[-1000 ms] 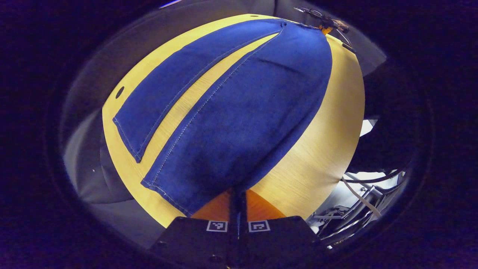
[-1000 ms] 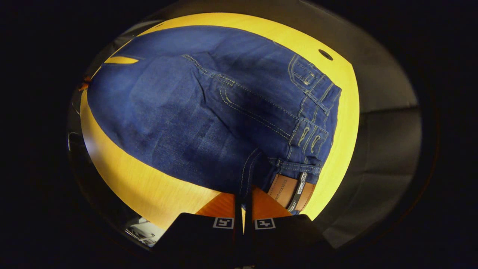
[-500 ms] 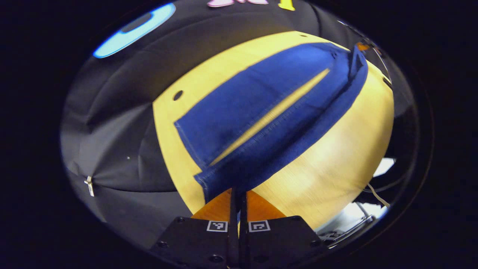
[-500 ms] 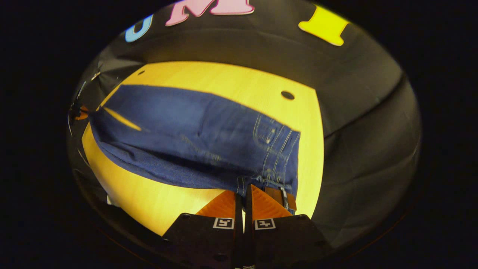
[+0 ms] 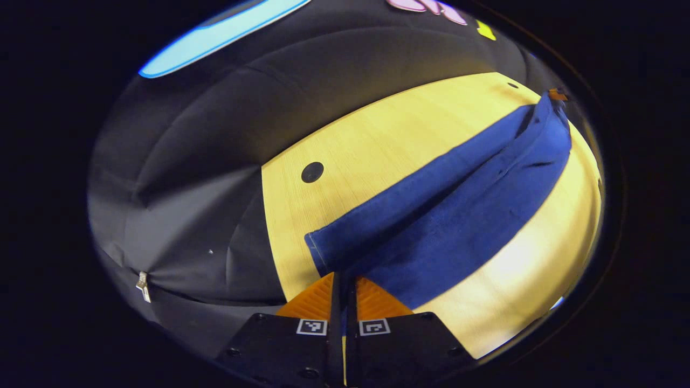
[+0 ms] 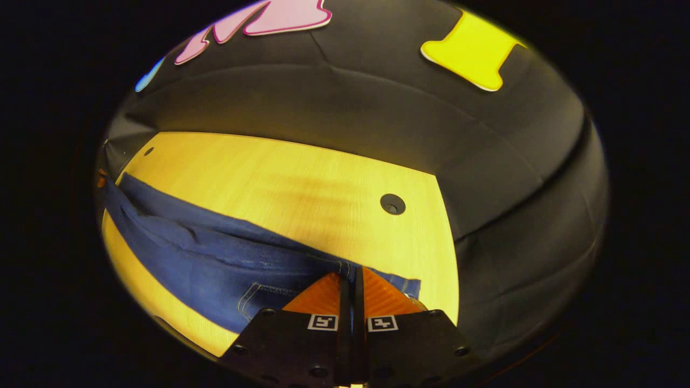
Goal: Grasp the waist and the cuffs of the jeans and fold them to make the two legs overlap; first hold the waist and fold one-third of the jeans toward the cuffs, then hold the cuffs and fold the remaining one-third in the same direction to finish folding.
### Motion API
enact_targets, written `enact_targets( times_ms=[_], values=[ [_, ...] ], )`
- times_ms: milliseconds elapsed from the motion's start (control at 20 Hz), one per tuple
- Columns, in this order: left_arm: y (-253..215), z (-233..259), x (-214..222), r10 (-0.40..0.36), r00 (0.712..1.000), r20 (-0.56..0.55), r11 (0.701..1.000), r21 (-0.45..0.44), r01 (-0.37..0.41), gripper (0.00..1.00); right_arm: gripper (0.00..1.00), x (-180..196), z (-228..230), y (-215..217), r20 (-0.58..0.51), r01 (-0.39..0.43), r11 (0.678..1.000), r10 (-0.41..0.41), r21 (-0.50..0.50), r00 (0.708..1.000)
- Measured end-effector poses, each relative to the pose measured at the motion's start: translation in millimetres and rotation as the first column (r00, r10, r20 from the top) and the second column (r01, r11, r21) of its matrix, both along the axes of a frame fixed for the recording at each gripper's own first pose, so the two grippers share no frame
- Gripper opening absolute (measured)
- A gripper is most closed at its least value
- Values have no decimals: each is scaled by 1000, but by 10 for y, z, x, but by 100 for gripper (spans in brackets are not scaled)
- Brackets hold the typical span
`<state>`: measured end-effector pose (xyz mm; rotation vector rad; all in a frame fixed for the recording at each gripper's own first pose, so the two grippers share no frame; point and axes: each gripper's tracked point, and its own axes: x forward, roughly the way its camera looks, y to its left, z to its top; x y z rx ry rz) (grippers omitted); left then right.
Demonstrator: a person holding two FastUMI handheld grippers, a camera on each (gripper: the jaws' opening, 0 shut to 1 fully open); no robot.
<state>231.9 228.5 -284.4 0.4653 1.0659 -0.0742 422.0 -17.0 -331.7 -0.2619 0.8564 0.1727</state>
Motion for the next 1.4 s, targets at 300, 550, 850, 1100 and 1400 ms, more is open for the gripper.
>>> enact_targets(
  times_ms=[300,550,850,1100,1400],
  values=[
    [225,-312,94,132,991,15,991,5,-132,90,6,246,-521,118,-24,60,998,-59,18,998],
    [100,82,151,156,972,178,985,-94,-141,95,65,310,-103,96,24,96,980,-101,174,995],
    [-715,818,-70,168,929,331,950,-305,-63,97,100,159,512,-98,63,82,958,-104,276,993],
    [-856,1134,-85,151,891,428,922,-387,29,98,100,-106,601,-643,23,247,904,-272,350,962],
    [-899,1075,-311,147,909,390,927,-374,11,99,98,-484,197,-1202,-169,529,695,-520,487,837]
  ],
)
